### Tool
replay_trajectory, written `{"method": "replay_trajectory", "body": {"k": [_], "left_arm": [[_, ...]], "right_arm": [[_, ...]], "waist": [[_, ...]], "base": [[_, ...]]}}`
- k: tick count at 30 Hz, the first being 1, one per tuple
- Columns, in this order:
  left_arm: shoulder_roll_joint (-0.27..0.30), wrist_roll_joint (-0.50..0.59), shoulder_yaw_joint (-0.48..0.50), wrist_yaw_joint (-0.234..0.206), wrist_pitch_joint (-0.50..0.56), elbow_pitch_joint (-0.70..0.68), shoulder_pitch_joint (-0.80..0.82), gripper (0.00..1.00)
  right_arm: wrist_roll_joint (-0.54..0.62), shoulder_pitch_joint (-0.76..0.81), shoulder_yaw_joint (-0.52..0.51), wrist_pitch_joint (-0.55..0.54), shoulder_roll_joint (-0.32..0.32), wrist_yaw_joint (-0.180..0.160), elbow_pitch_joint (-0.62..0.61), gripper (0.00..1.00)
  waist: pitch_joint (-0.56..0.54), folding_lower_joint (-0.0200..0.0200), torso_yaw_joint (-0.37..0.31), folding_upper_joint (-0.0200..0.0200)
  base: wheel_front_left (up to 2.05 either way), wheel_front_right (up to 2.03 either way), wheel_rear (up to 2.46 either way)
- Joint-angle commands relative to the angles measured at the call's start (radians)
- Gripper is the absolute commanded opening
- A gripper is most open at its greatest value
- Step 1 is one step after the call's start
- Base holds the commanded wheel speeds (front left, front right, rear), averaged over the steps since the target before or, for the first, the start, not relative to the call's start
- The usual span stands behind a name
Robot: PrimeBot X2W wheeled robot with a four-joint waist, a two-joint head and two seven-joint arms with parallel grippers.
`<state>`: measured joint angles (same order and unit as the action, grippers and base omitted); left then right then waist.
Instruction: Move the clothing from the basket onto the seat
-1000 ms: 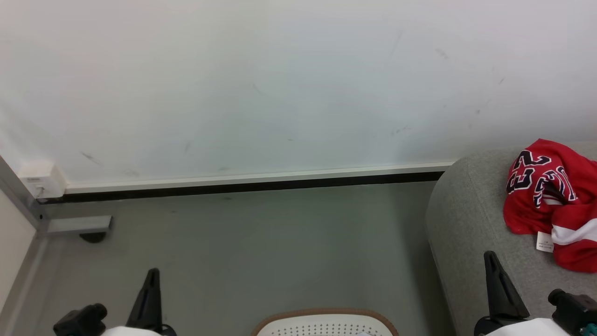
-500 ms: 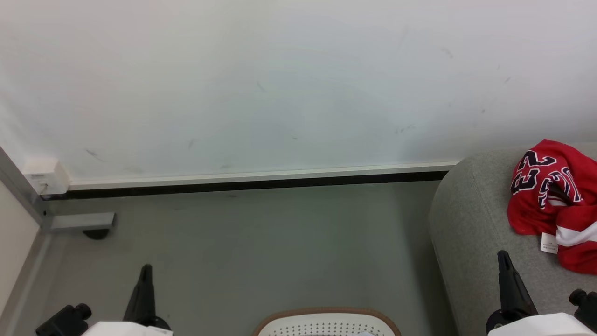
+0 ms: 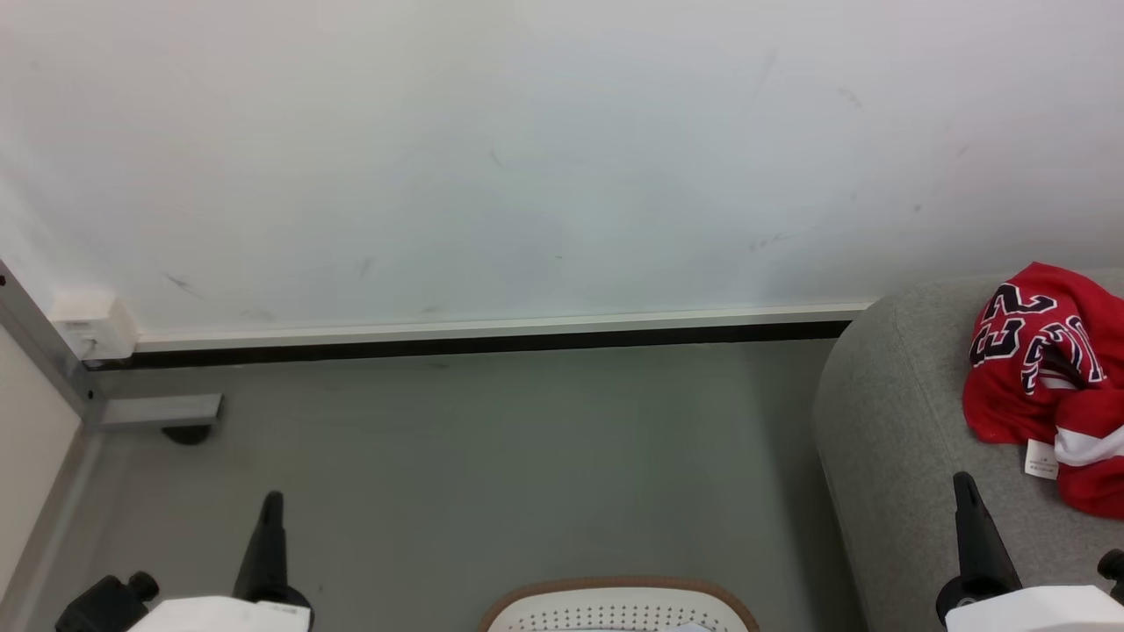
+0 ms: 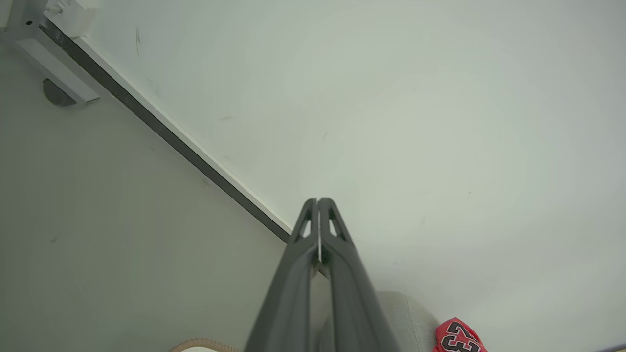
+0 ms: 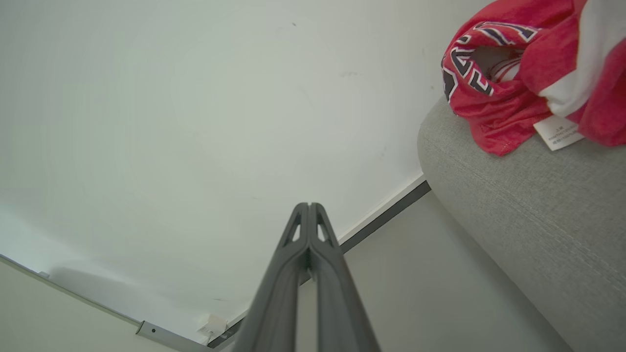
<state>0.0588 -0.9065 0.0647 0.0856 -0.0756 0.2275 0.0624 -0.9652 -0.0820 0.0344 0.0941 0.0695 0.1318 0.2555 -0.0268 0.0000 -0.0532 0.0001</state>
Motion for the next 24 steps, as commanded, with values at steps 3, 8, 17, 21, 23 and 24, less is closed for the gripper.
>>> {"method": "replay_trajectory", "body": {"k": [3,8,17,21,23,24], "left_arm": [[0.003,-0.064,0.010,-0.005,0.016,-0.019,0.026,0.00],[0.002,-0.121,0.013,-0.009,0.032,-0.024,0.028,0.00],[0.001,-0.207,0.019,-0.013,0.055,-0.033,0.030,0.00],[0.000,-0.247,0.021,-0.015,0.066,-0.036,0.032,0.00],[0.000,-0.267,0.023,-0.017,0.071,-0.038,0.032,0.00],[0.000,-0.278,0.023,-0.018,0.074,-0.039,0.033,0.00]], "right_arm": [[-0.067,-0.033,-0.008,-0.012,0.015,-0.001,-0.009,0.00],[-0.125,-0.034,-0.013,-0.023,0.018,-0.001,-0.009,0.00],[-0.215,-0.036,-0.019,-0.039,0.024,-0.001,-0.008,0.00],[-0.259,-0.037,-0.021,-0.046,0.028,-0.001,-0.008,0.00],[-0.279,-0.038,-0.022,-0.049,0.030,-0.001,-0.007,0.00],[-0.288,-0.038,-0.022,-0.051,0.031,-0.001,-0.007,0.00]], "waist": [[0.001,0.0000,0.003,-0.0001],[0.003,0.0000,0.006,-0.0001],[0.005,0.0000,0.011,-0.0001],[0.006,0.0000,0.014,-0.0001],[0.007,0.0000,0.015,-0.0001],[0.007,0.0000,0.016,-0.0001]], "base": [[0.00,0.00,0.00],[0.00,0.00,0.00],[0.00,0.00,0.00],[0.00,0.00,0.00],[0.00,0.00,0.00],[0.00,0.00,0.00]]}}
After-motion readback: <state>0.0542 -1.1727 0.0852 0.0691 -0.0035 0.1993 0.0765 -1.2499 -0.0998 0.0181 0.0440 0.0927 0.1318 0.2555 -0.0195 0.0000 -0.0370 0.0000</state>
